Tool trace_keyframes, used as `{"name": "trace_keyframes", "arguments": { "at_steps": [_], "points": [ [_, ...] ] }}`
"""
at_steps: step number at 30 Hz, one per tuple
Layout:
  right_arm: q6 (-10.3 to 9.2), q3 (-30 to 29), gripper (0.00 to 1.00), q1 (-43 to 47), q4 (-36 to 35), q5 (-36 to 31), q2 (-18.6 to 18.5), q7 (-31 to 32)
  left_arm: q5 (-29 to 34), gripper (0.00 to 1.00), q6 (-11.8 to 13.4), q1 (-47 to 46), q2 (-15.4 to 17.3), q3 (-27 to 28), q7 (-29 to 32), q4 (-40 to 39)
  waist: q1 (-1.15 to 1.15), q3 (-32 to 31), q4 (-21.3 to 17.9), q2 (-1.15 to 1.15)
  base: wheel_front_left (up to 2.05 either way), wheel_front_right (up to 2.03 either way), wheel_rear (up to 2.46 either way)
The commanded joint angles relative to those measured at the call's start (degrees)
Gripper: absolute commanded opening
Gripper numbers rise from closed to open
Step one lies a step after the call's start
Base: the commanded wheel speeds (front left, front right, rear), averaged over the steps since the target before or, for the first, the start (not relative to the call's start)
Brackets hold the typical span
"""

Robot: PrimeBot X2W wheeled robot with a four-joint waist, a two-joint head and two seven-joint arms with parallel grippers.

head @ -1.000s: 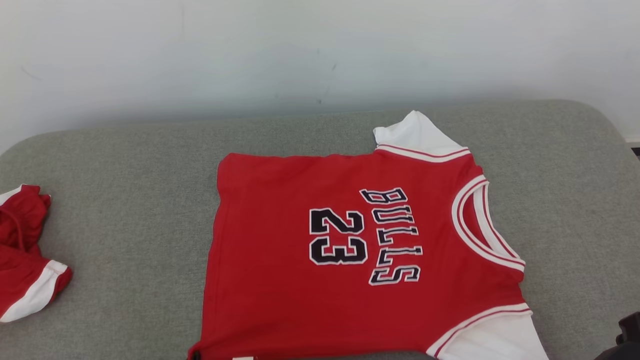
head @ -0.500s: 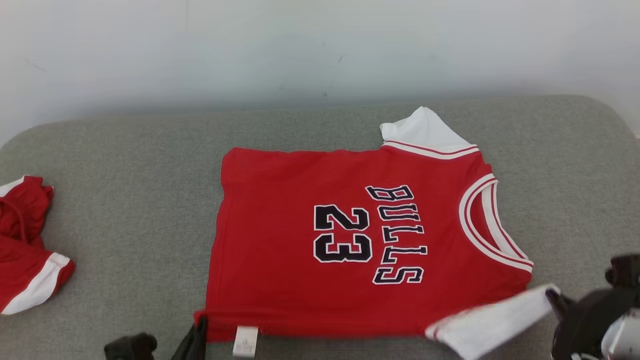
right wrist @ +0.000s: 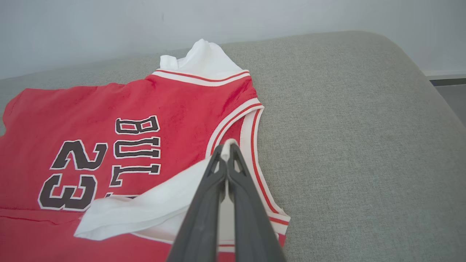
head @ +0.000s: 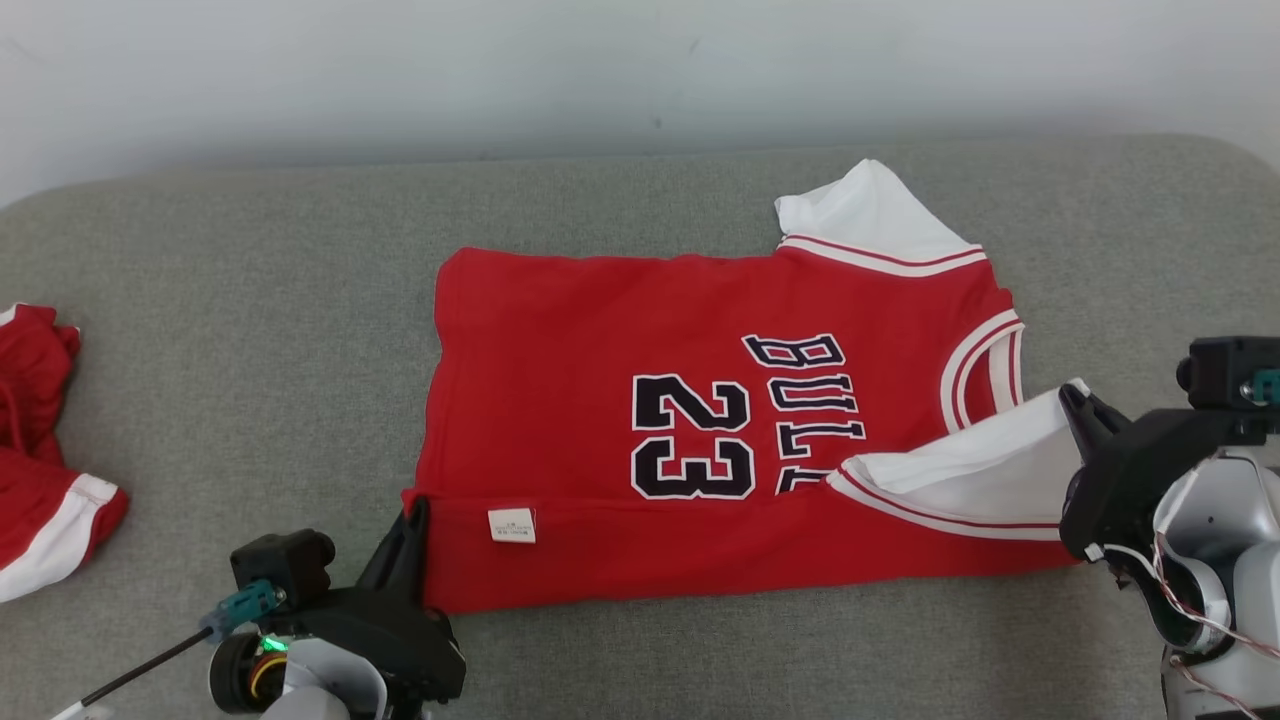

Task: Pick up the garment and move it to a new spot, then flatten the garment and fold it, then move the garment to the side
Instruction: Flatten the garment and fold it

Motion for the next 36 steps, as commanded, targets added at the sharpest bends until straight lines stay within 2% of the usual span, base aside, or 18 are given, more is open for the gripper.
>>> {"name": "trace_keyframes", "arguments": {
  "at_steps": [1, 11, 21, 22, 23, 24, 32, 36],
  "points": [
    [-0.12, 0.6, 0.00, -1.8, 1.9, -0.4, -0.7, -1.6, 0.6, 0.00, -0.1, -1.4, -0.4, 0.4, -1.2, 1.1, -0.01, 1.3, 0.2, -0.01, 0.00, 0.00, 0.00],
    [-0.12, 0.8, 0.00, -5.5, 7.2, -1.0, -1.1, -7.7, 1.2, 0.00, -1.0, -3.8, -1.4, 0.7, -3.8, 4.1, -0.01, 2.3, 0.8, -0.01, 0.00, 0.00, 0.00],
    [-0.12, 0.4, 0.00, -8.2, 11.9, -2.8, -0.8, -10.7, 2.3, 0.00, -0.9, -6.1, -1.9, 0.4, -5.0, 6.3, -0.01, 2.7, 1.1, -0.01, 0.00, 0.00, 0.00],
    [-0.12, 0.3, 0.18, -8.4, 12.5, -2.9, -0.8, -11.1, 2.7, 0.04, -0.9, -6.5, -2.1, 0.2, -5.2, 6.7, -0.01, 2.7, 1.1, -0.01, 0.00, 0.00, 0.00],
    [-0.12, 0.1, 0.98, -8.5, 13.3, -3.1, -0.6, -11.5, 3.2, 0.43, -0.8, -7.0, -2.2, 0.0, -5.3, 7.1, -0.01, 2.7, 1.2, -0.01, 0.00, 0.00, 0.00],
    [-0.12, -0.4, 1.00, -8.8, 13.9, -3.4, -0.2, -12.3, 3.5, 1.00, -0.8, -7.4, -2.3, -0.2, -5.4, 7.5, -0.01, 2.6, 1.2, -0.01, 0.00, 0.00, 0.00],
    [-0.12, -0.7, 1.00, -9.7, 15.2, -2.9, 1.2, -18.3, 5.1, 1.00, -0.4, -7.1, -2.9, -0.5, -6.2, 10.4, -0.01, 0.5, 1.2, -0.01, 0.00, 0.00, 0.00],
    [-0.12, -1.8, 1.00, -7.4, 14.3, -3.4, 1.0, -18.6, 6.6, 1.00, 0.6, -5.2, -2.3, -0.8, -6.6, 10.0, -0.01, -1.0, 1.3, -0.01, 0.00, 0.00, 0.00]
  ]
}}
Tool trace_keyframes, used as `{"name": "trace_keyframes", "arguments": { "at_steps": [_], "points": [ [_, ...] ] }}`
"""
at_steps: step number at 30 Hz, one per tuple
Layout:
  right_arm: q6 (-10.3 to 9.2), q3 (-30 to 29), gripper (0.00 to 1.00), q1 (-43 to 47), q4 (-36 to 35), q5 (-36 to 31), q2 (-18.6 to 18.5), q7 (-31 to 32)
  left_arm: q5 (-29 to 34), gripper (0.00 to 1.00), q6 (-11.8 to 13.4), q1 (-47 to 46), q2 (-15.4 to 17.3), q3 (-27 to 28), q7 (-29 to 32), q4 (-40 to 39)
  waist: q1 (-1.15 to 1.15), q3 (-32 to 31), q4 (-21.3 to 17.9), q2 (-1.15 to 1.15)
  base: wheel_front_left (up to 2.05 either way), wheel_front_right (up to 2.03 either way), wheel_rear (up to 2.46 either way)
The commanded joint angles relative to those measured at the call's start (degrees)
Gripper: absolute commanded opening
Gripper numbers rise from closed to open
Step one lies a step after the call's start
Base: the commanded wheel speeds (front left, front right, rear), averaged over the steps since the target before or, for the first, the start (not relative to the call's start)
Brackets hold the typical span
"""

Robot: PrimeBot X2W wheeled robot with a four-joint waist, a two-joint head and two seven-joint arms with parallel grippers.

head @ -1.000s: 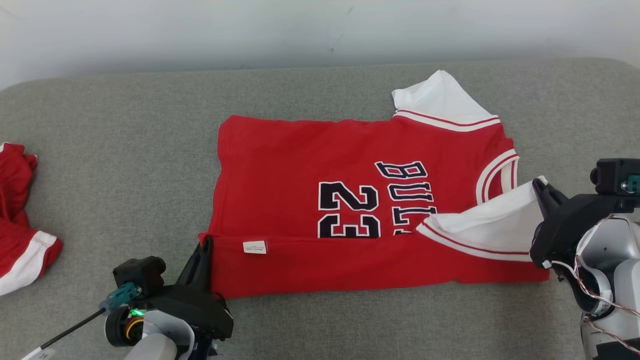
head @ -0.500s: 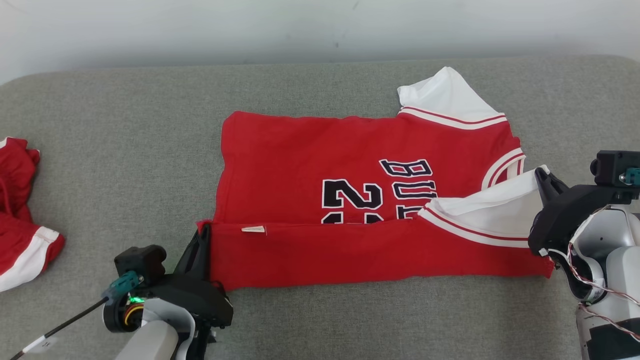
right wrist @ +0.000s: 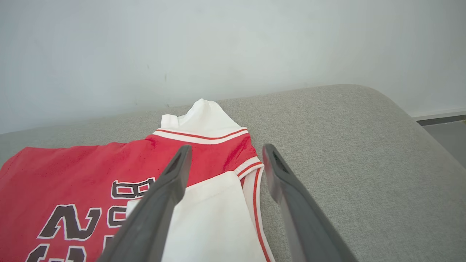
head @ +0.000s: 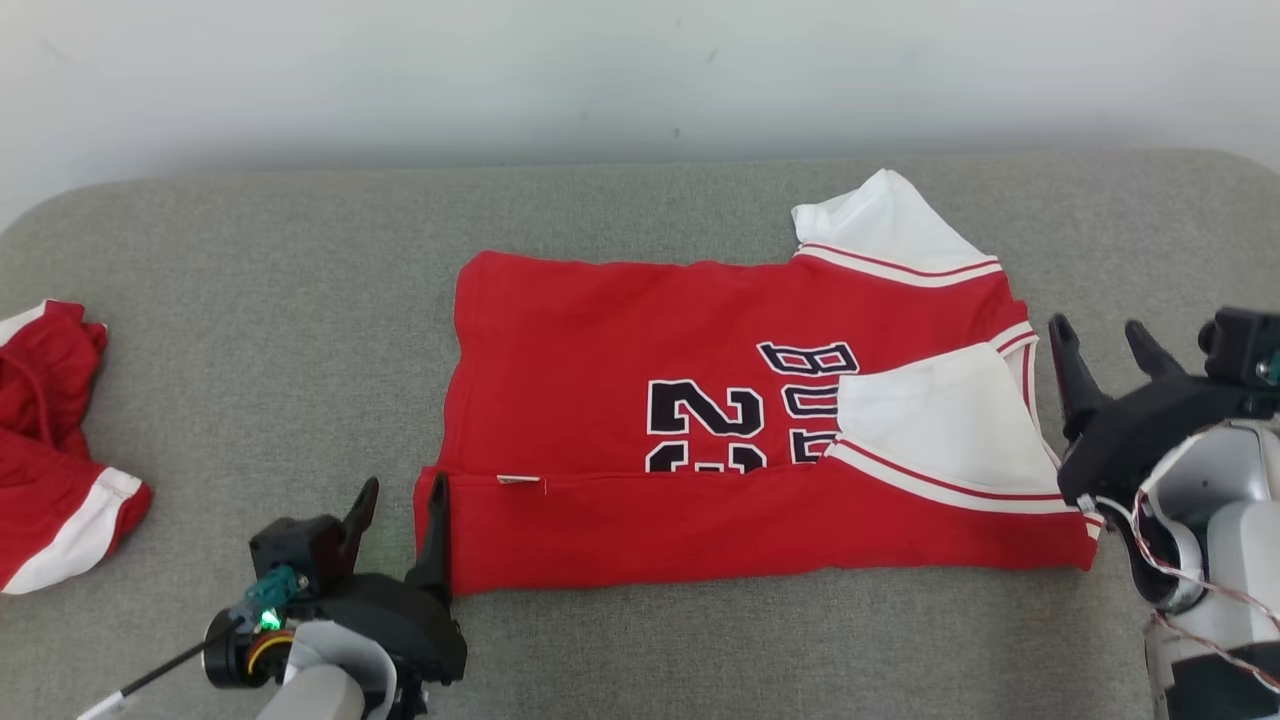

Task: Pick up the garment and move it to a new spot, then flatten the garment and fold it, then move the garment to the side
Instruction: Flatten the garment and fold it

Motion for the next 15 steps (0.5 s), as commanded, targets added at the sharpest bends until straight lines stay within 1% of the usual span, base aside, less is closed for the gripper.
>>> {"name": "trace_keyframes", "arguments": {
  "at_steps": [1, 5, 8, 11, 12, 15],
  "points": [
    [-0.12, -0.7, 1.00, 2.2, -0.6, -0.5, 0.0, 0.7, 0.9, 1.00, 0.5, 1.6, 0.3, -0.4, -0.4, -0.3, 0.00, -1.2, 0.1, 0.00, 0.00, 0.00, 0.00],
    [-0.12, -3.3, 1.00, 5.7, -2.6, -2.1, 0.2, 3.9, 1.6, 1.00, 1.1, 3.6, 0.7, -1.5, 0.3, -0.8, 0.00, -1.9, 0.2, 0.00, 0.00, 0.00, 0.00],
    [-0.12, -6.0, 1.00, 8.8, -4.3, -3.7, 1.1, 6.7, 2.5, 1.00, 1.7, 4.6, 1.1, -2.9, 1.6, -0.8, 0.00, -1.9, 0.0, 0.00, 0.00, 0.00, 0.00],
    [-0.12, -7.5, 1.00, 11.0, -5.4, -5.6, 2.0, 9.5, 3.3, 1.00, 3.1, 4.3, 1.3, -4.1, 3.5, -0.1, 0.00, -1.0, -0.1, 0.00, 0.00, 0.00, 0.00],
    [-0.12, -7.5, 1.00, 11.0, -5.4, -5.6, 2.0, 9.5, 3.3, 1.00, 3.1, 4.3, 1.3, -4.1, 3.5, -0.1, 0.00, -1.0, -0.1, 0.00, 0.00, 0.00, 0.00],
    [-0.12, -8.5, 1.00, 12.1, -5.3, -7.0, 2.8, 11.2, 4.0, 1.00, 4.9, 3.2, 0.7, -4.5, 4.7, 1.2, 0.00, 0.4, -0.4, 0.00, 0.00, 0.00, 0.00]
  ]
}}
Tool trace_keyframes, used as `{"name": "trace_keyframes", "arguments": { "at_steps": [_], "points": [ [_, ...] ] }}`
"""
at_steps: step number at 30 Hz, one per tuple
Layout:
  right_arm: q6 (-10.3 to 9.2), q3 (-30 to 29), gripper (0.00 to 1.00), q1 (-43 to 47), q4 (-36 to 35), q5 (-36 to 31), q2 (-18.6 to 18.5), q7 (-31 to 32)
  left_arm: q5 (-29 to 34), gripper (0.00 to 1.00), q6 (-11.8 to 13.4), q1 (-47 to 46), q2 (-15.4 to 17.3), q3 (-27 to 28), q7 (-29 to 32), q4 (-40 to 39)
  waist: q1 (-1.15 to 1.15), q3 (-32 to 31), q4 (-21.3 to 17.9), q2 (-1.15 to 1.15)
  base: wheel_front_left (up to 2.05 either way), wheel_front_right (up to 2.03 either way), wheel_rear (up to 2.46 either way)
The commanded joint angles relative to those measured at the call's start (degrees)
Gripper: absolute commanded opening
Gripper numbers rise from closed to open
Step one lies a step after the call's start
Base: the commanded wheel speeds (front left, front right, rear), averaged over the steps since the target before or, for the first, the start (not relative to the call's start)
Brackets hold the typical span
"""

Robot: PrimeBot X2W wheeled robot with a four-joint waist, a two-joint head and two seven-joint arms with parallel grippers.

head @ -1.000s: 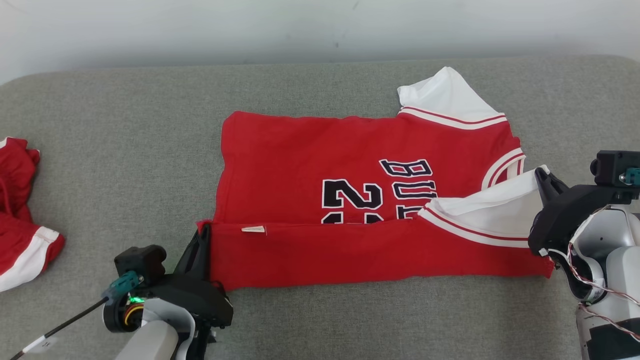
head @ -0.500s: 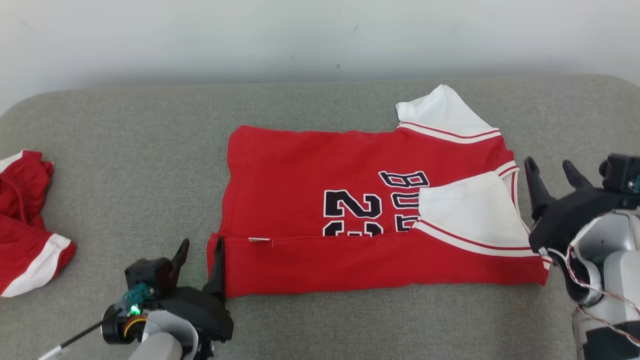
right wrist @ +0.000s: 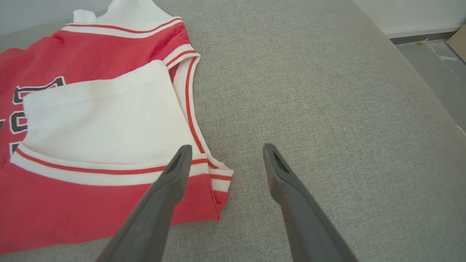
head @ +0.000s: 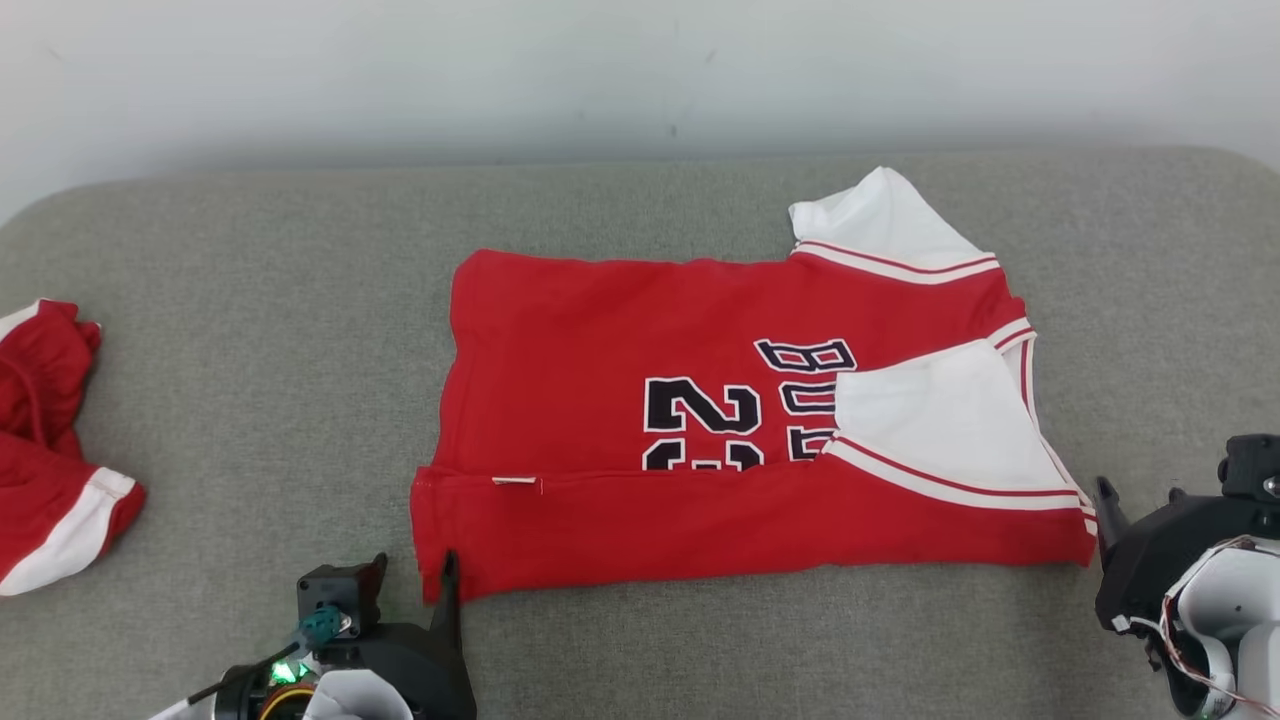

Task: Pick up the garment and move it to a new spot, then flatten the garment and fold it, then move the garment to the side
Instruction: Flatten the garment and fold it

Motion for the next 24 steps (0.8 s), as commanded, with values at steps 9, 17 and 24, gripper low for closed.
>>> {"name": "trace_keyframes", "arguments": {
  "at_steps": [9, 17, 24],
  "points": [
    [-0.12, 0.0, 1.00, -1.0, 5.4, -2.7, 1.3, 1.8, -1.0, 1.00, 1.4, -1.8, -1.7, -0.1, 1.8, 3.5, 0.00, 3.0, -0.7, 0.00, 0.00, 0.00, 0.00],
    [-0.10, 2.2, 1.00, -3.1, 11.2, -1.0, 2.0, 2.0, -1.8, 1.00, 0.1, -2.5, -3.2, -1.7, 5.1, 6.8, 0.00, 3.6, 0.1, 0.00, 0.00, 0.00, 0.00],
    [0.00, 3.9, 0.00, -2.4, 13.6, 1.1, 1.4, 3.2, -2.4, 0.00, -2.3, -1.1, -3.8, -3.6, 6.7, 8.4, 0.00, 1.8, 0.4, 0.00, 0.00, 0.00, 0.00]
  ]
}}
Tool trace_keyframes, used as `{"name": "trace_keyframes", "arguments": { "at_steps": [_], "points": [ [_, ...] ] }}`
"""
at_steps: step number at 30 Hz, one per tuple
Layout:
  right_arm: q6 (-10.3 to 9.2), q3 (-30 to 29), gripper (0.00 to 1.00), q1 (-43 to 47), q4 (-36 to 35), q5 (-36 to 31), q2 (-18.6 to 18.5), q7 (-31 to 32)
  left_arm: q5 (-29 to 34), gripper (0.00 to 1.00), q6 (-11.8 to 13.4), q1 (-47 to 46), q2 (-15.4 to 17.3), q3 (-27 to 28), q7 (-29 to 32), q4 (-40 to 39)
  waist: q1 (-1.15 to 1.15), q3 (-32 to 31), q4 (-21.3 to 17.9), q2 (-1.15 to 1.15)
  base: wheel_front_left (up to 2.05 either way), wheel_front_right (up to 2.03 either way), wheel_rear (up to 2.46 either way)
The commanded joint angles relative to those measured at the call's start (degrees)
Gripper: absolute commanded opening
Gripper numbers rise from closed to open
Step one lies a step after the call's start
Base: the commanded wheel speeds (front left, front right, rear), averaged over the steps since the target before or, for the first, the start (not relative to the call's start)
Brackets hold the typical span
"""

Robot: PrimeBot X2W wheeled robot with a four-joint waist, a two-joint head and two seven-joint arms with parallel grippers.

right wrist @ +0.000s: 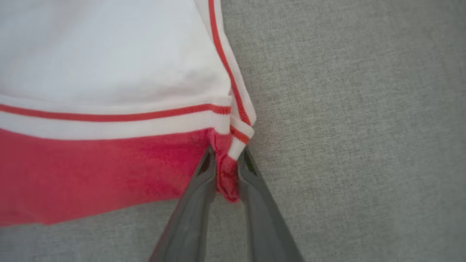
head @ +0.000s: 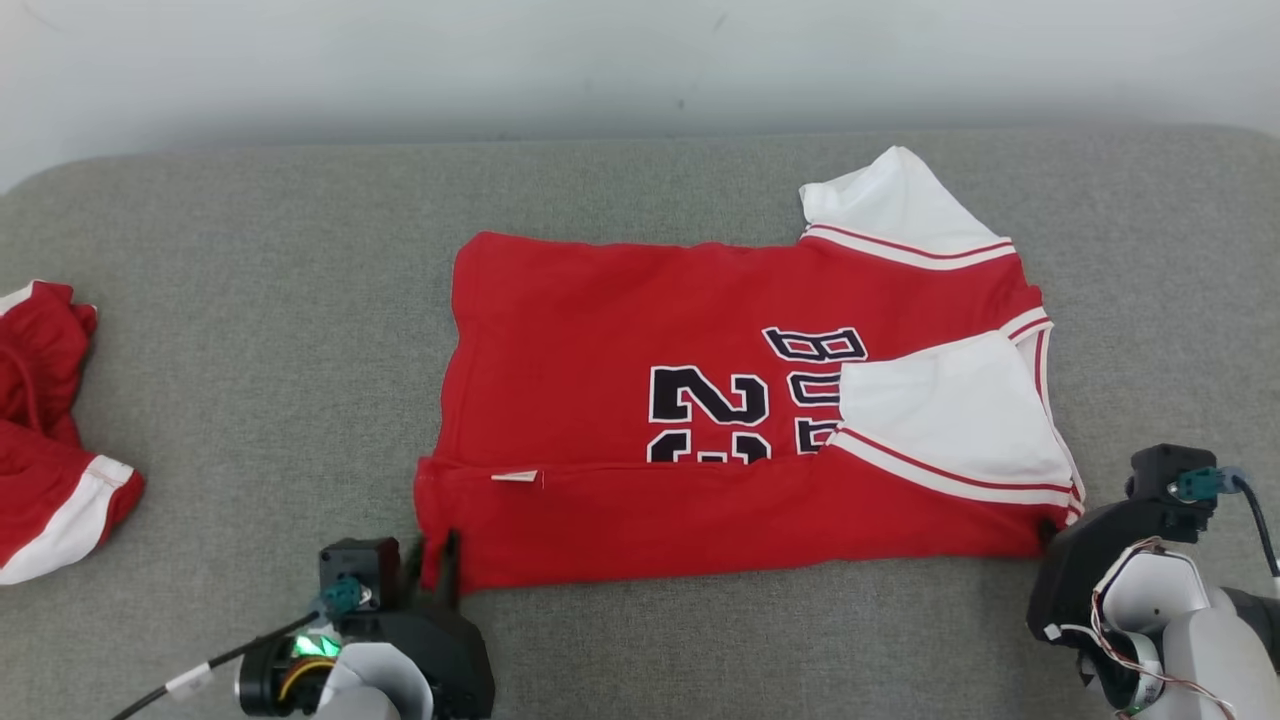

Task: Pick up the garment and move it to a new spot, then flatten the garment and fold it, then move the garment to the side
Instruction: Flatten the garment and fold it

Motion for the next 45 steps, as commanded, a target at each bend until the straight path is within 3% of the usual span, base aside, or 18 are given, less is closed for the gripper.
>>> {"name": "trace_keyframes", "arguments": {
  "at_steps": [1, 9, 15, 26, 27, 28, 29, 30, 36, 45],
  "points": [
    [0.15, -0.1, 0.00, 1.8, 0.7, 0.6, 0.1, 0.2, -1.2, 0.00, -0.4, 3.5, -0.9, -1.3, 1.7, 1.7, 0.01, -1.0, 0.0, 0.01, 0.00, 0.00, 0.00],
    [0.09, -1.7, 0.00, 6.3, -6.9, 4.5, 0.0, 2.2, -2.2, 0.00, -0.4, 7.1, 1.1, -0.4, 0.0, -1.2, 0.01, -5.1, -1.0, 0.01, 0.00, 0.00, 0.00],
    [0.07, -2.9, 0.00, 12.7, -15.3, 6.3, 0.3, 6.0, -2.4, 0.00, 1.5, 10.8, 3.0, -0.2, 0.2, -6.5, 0.01, -7.5, -1.6, 0.01, 0.00, 0.00, 0.00],
    [0.02, -3.5, 0.00, 21.5, -23.1, 8.5, 1.0, 8.7, -3.6, 0.00, 5.3, 18.9, 6.6, 0.0, 2.3, -15.1, 0.01, -8.2, -2.0, 0.01, 0.00, 0.00, 0.00],
    [0.02, -3.0, 0.23, 21.8, -22.9, 9.3, 1.0, 8.2, -3.9, 0.00, 5.6, 19.3, 6.8, 0.1, 2.5, -15.8, 0.01, -8.1, -2.0, 0.01, 0.00, 0.00, 0.00],
    [0.02, -2.9, 0.83, 22.1, -22.4, 9.9, 1.0, 7.8, -4.0, 0.25, 5.8, 19.7, 6.8, 0.1, 2.9, -16.5, 0.01, -8.0, -1.9, 0.01, 0.00, 0.00, 0.00],
    [0.02, -2.8, 1.00, 22.4, -21.9, 10.1, 1.0, 7.4, -4.1, 0.50, 6.1, 20.0, 7.0, 0.0, 2.9, -17.0, 0.01, -8.0, -1.8, 0.01, 0.00, 0.00, 0.00],
    [0.02, -2.8, 1.00, 22.4, -21.4, 9.9, 1.0, 7.1, -4.2, 1.00, 6.2, 20.3, 7.0, 0.0, 3.3, -17.5, 0.01, -7.9, -1.6, 0.01, 0.00, 0.00, 0.00],
    [0.02, -3.3, 1.00, 20.2, -21.1, 7.5, 1.1, 6.3, -3.3, 1.00, 7.6, 20.0, 7.8, -0.5, 4.5, -19.5, 0.01, -7.7, -1.0, 0.01, 0.00, 0.00, 0.00],
    [0.03, -2.8, 1.00, 13.9, -26.2, 6.0, 0.5, 8.6, -4.2, 1.00, 7.7, 16.1, 10.5, 3.3, 3.0, -25.8, 0.01, -6.4, -0.5, 0.01, 0.00, 0.00, 0.00]
  ]
}}
